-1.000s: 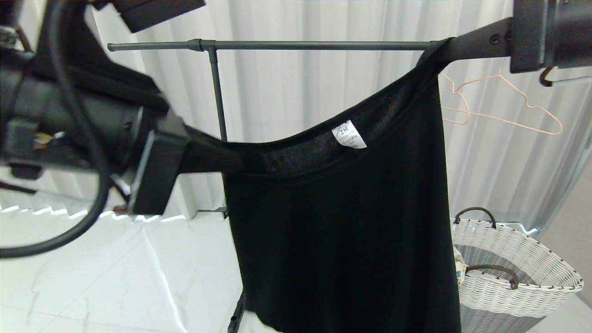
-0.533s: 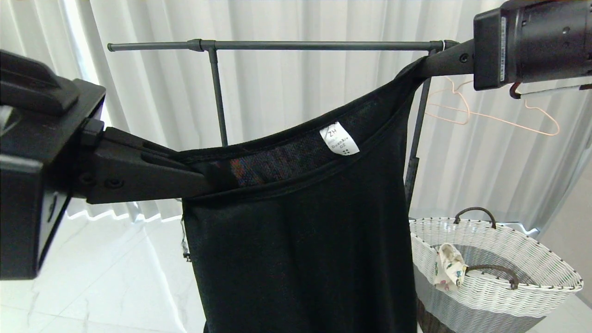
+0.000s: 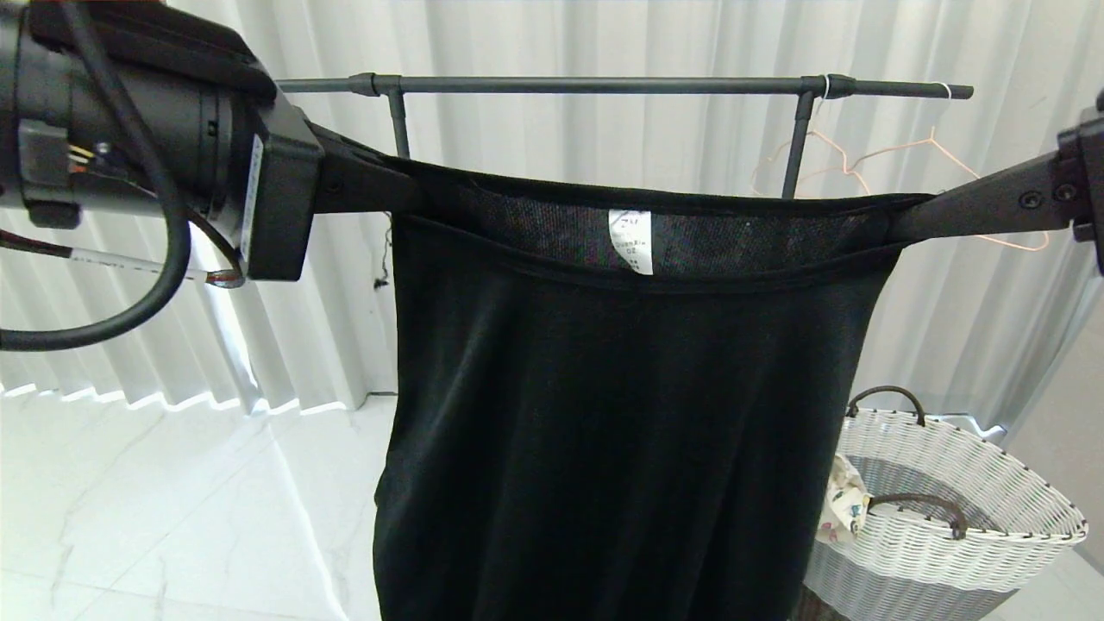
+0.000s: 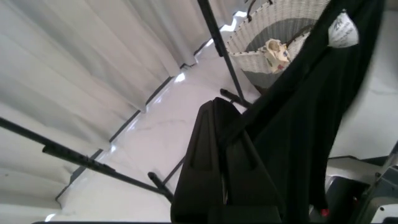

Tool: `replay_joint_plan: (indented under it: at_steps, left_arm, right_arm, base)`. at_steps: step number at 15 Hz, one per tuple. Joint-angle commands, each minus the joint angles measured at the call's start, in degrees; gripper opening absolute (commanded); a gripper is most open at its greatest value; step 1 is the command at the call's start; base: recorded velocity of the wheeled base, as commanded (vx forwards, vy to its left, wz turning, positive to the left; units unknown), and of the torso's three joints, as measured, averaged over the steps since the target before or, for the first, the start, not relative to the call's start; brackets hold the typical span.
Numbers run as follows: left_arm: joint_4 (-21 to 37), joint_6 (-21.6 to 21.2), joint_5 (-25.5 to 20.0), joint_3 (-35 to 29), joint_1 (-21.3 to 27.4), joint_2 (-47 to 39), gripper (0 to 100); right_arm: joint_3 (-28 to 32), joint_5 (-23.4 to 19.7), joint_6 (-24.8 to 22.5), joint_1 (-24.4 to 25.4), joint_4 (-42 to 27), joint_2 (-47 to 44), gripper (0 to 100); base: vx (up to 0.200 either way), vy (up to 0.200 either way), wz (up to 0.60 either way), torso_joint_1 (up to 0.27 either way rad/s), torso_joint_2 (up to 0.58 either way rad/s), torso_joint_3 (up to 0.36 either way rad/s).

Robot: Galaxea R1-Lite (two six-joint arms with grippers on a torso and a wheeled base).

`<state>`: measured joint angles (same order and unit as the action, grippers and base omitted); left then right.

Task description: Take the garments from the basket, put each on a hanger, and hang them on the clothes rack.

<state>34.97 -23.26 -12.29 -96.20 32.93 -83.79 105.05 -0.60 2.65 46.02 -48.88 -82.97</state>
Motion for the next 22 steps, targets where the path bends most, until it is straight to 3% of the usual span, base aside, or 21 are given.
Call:
replay_joint_plan:
  at_steps: [1, 13, 14, 20, 22]
  left_arm:
    - [0.01, 0.14, -0.02, -0.31, 0.03, -1.64, 0]
    - [-0.08, 0.23, 0.07, -0.66, 0.47, -1.38, 0]
    - [0.01, 0.14, 0.16, -0.66, 0.47, -1.38, 0]
    - [0.01, -0.21, 2.53, -0.48, 0.21, -1.73, 0]
    - [0.09, -0.30, 4.91, 0.13, -0.85, -1.73, 0]
  right_arm:
    - [-1.34, 0.07, -0.10, 0.12, 1.60, 1.76, 0]
    - [-1.51, 2.00, -0.10, 0.04, 3.09, 1.32, 0]
    - [-1.60, 2.00, -0.10, 0.12, 2.92, 1.41, 100]
    - [-1.51, 1.92, 0.43, -0.49, 1.34, 1.93, 100]
    - [-2.04, 2.53, 0.34, -4.80, 1.16, 1.93, 100]
  base:
    - [0.000, 0.000, 0.00, 0.000, 0.00, 0.000]
    - [0.000, 0.000, 0.00, 0.000, 0.00, 0.000]
    - [0.000, 0.000, 0.00, 0.000, 0.00, 0.000]
    - [0.000, 0.000, 0.00, 0.000, 0.00, 0.000]
    - [0.000, 0.000, 0.00, 0.000, 0.00, 0.000]
